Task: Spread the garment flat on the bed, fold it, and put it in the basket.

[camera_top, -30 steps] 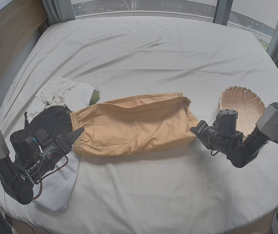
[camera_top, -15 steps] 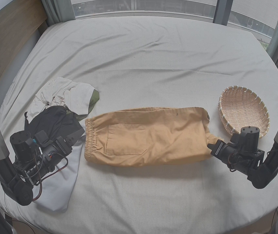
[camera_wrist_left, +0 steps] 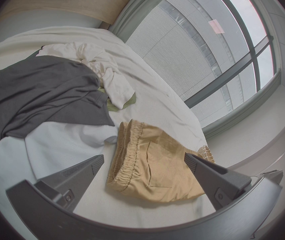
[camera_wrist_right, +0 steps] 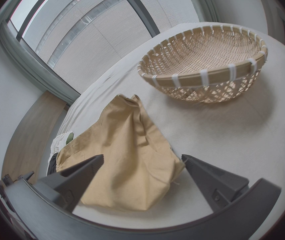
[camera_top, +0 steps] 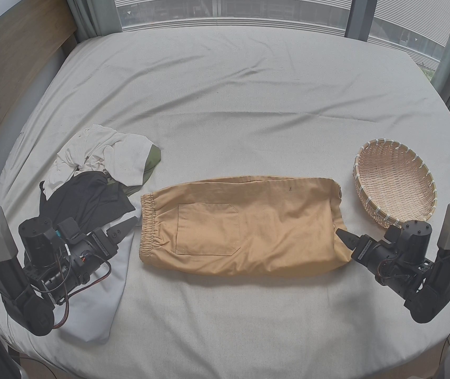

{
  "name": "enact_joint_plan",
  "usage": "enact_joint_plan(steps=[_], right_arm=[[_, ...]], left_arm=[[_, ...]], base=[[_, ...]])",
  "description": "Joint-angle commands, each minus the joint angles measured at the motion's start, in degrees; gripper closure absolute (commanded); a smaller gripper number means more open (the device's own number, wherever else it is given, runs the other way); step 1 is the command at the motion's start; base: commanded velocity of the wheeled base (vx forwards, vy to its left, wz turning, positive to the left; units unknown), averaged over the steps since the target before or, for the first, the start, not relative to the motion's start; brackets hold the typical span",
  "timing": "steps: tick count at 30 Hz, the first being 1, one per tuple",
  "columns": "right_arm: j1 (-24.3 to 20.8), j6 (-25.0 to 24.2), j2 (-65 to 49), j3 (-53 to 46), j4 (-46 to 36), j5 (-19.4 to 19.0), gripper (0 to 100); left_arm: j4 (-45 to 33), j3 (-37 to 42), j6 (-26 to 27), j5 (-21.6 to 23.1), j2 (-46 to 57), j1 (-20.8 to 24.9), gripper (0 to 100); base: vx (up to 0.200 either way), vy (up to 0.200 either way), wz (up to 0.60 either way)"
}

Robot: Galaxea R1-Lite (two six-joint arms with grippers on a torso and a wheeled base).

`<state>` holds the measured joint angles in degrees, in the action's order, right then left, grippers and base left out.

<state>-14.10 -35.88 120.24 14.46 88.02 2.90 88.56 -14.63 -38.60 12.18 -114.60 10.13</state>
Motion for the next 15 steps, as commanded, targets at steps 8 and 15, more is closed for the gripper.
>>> enact_joint_plan(steps=[8,15], right_arm=[[4.6,1.0,-6.1,-3.0,0.3,-4.0,0],[3.6,2.1,-0.1,8.7,0.2,-8.1,0]], left_arm=[[0.0,0.4,0.1,0.1,-3.1,0.6,0],[0.0,0.4,0.1,0.0,-2.7,1.4,0]], base=[[0.0,0.0,0.0],[0.0,0.0,0.0]])
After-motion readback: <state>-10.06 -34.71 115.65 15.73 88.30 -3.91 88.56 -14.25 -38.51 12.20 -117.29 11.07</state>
